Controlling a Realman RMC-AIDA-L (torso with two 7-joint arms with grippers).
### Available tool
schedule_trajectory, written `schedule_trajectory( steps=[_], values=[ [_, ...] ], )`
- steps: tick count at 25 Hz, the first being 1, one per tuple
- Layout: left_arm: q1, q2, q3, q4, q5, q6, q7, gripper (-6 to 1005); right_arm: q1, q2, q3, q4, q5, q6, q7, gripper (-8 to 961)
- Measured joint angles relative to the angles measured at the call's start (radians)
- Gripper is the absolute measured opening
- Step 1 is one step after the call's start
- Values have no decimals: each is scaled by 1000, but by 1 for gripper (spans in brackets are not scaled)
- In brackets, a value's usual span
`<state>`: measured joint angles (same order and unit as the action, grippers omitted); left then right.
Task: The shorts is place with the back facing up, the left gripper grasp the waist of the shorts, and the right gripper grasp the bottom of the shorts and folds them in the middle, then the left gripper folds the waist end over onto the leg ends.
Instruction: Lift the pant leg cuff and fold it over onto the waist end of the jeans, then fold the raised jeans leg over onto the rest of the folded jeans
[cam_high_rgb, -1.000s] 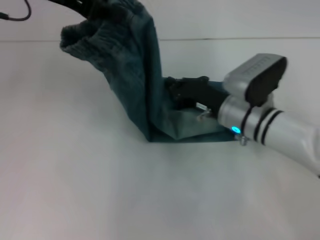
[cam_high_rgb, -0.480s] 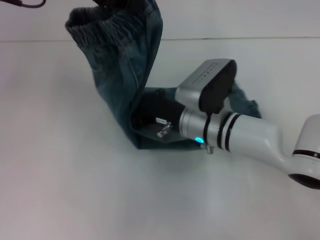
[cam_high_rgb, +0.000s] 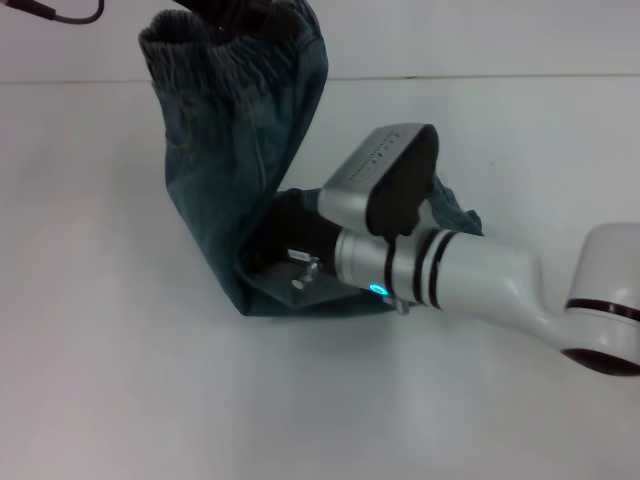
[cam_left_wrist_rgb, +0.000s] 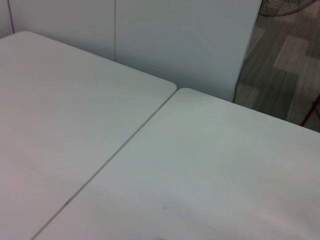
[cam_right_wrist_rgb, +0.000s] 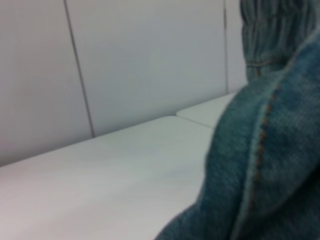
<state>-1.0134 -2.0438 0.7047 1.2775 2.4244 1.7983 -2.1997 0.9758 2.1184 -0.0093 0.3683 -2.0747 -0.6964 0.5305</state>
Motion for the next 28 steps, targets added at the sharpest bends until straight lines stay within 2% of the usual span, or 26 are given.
schedule_trajectory(
  steps=[6,9,13,18,20,24,28],
  values=[
    [6,-23,1,-5,-1,-12,9,106,-110,-8,9,-75,-2,-70,-8,-2],
    [11,-48,7,-7,-3,-21,20,106,-176,-12,34,-142,2,-157,-8,-1],
    [22,-77,56,-12,-3,-43,25,106,-246,-17,136,-223,6,-230,-9,-1],
    [40,-115,175,-58,-7,-136,26,106,-315,-23,338,-310,18,-376,0,-1],
    [48,-121,246,-105,-26,-203,23,106,-337,-27,399,-320,47,-430,6,-1],
    [49,-122,370,-240,-94,-349,22,106,-378,-31,447,-337,153,-521,39,-2],
    [50,-125,474,-339,-173,-495,28,105,-404,-30,451,-341,231,-546,65,-2]
  ],
)
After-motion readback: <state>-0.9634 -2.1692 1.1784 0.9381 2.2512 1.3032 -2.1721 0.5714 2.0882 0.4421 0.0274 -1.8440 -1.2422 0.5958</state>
